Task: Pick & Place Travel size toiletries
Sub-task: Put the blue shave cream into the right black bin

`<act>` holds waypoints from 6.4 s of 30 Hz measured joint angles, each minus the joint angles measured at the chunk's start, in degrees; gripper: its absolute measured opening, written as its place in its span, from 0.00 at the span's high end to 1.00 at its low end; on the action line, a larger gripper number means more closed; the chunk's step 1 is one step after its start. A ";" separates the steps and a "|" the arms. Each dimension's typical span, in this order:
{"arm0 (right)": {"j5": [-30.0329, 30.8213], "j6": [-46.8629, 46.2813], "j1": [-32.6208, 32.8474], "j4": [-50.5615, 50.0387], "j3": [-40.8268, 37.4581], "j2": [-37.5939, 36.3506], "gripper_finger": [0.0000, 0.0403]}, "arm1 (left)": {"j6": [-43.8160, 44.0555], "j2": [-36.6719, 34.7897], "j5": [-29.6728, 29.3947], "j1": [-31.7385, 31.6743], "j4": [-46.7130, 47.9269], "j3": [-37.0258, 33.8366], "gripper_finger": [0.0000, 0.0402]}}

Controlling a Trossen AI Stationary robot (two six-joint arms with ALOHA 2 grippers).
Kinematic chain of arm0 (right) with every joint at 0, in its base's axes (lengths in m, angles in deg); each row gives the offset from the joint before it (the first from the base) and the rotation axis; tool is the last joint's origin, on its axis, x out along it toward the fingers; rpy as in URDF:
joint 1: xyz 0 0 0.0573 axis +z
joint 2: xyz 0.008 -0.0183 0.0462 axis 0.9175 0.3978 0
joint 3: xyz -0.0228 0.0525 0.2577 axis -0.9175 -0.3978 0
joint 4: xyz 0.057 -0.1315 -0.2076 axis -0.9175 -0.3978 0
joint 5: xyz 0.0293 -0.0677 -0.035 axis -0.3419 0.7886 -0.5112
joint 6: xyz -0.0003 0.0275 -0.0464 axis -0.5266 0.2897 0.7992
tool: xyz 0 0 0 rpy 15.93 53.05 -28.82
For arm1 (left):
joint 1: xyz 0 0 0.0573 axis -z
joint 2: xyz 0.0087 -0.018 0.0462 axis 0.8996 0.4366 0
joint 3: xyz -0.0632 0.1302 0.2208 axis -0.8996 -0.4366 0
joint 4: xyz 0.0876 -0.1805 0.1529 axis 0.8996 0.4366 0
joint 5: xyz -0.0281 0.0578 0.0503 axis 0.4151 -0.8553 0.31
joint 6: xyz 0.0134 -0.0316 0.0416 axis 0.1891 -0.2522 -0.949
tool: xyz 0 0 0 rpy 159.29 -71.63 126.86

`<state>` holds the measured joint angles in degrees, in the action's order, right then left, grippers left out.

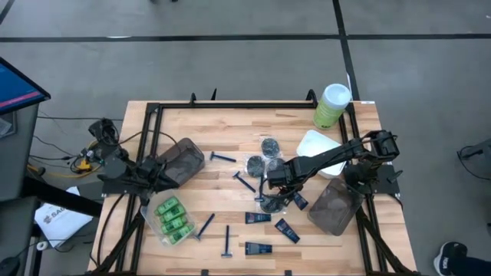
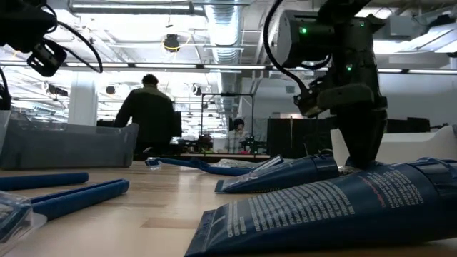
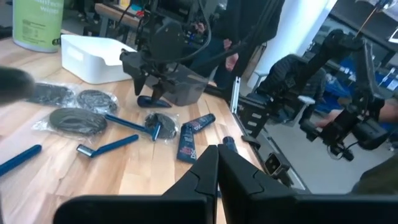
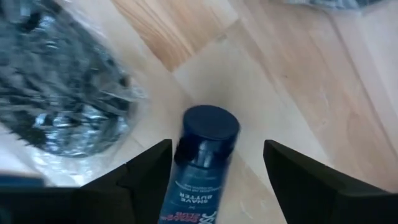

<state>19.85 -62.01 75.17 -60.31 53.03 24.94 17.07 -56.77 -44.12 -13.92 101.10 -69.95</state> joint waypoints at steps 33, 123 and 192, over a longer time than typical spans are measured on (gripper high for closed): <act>10.61 -3.30 -6.26 -11.41 6.76 -17.04 0.76 | -0.57 1.25 -6.93 -0.02 0.15 -0.78 1.00; -0.49 6.76 -9.34 -4.48 6.63 -0.94 0.71 | -0.48 1.64 -7.46 -0.02 -2.98 -0.78 1.00; -1.22 -32.06 22.36 -23.60 8.50 -8.48 0.47 | -0.48 1.64 -7.48 -0.02 -5.13 -0.78 1.00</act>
<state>18.63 -94.07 97.53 -83.91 61.53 16.47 16.58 -55.13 -51.60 -13.94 95.96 -70.73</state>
